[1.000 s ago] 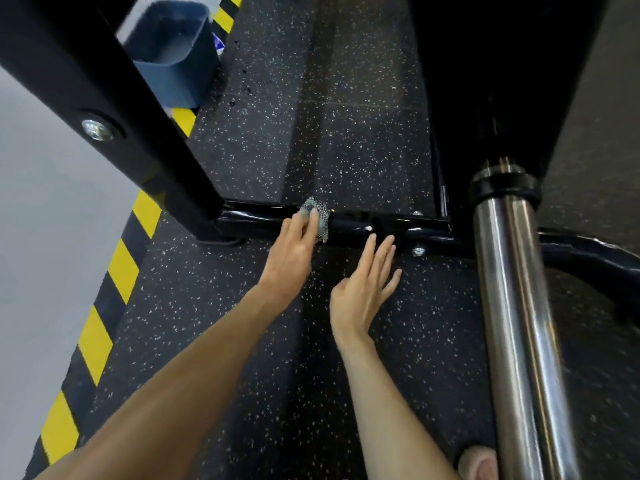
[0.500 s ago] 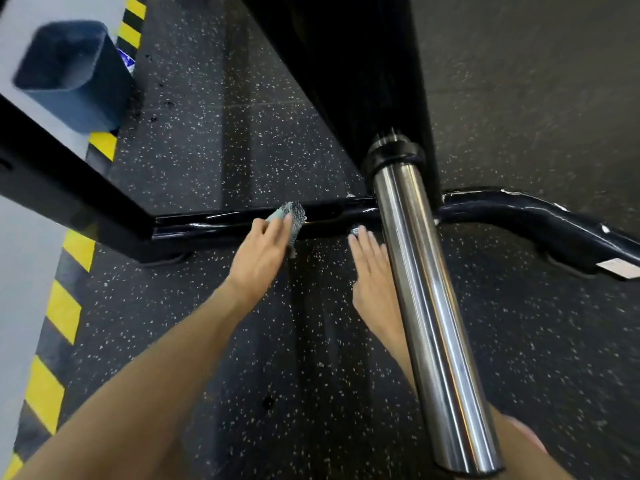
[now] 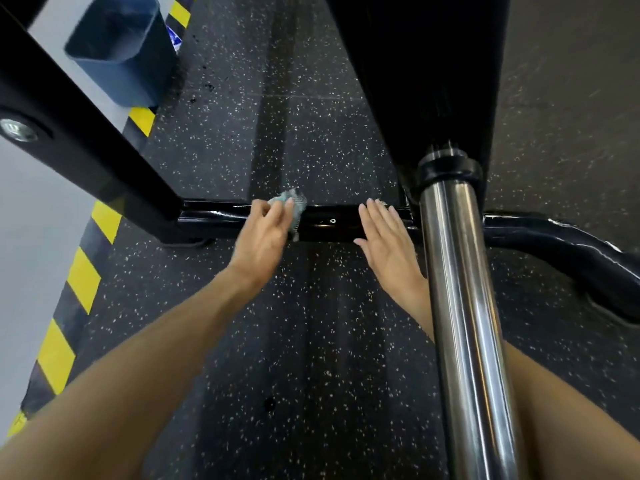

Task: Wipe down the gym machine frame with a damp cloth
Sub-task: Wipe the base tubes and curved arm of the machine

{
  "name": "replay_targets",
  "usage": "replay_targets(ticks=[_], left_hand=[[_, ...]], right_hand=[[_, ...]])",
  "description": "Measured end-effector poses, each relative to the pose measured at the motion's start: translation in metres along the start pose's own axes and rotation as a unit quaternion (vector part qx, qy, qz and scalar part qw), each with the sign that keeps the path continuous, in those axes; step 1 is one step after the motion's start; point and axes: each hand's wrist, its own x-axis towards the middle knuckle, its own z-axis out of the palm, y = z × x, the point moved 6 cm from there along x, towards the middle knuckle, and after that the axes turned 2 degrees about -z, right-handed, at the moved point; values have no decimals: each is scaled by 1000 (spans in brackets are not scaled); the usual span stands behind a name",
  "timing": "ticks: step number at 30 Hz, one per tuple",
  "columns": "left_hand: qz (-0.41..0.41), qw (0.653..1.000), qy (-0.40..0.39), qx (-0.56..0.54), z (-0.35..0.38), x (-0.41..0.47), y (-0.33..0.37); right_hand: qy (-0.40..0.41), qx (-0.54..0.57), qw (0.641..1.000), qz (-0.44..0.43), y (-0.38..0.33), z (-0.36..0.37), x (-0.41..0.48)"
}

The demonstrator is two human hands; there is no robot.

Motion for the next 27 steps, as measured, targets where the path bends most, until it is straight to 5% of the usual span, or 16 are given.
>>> replay_targets(ticks=[2, 5, 7, 12, 16, 21, 24, 27], left_hand=[[32, 999, 5, -14, 0, 7, 38], [127, 983, -120, -52, 29, 7, 84], [142, 988, -59, 29, 39, -4, 58], [66, 990, -117, 53, 60, -45, 18], [178, 973, 43, -144, 34, -34, 74], [-162, 924, 96, -332, 0, -19, 10], [-216, 894, 40, -390, -8, 3, 16], [-209, 908, 107, -347, -11, 6, 6]], right_hand=[[13, 19, 1000, -8, 1, 0, 8], [39, 38, 998, -11, 10, -2, 16], [45, 40, 998, -15, 8, -5, 19], [23, 60, 998, -12, 5, -3, 18], [48, 24, 996, -70, 6, -4, 21], [30, 29, 997, -65, 4, -5, 24], [30, 28, 997, -72, 2, -10, 25], [37, 22, 995, -85, 3, -11, 26]])
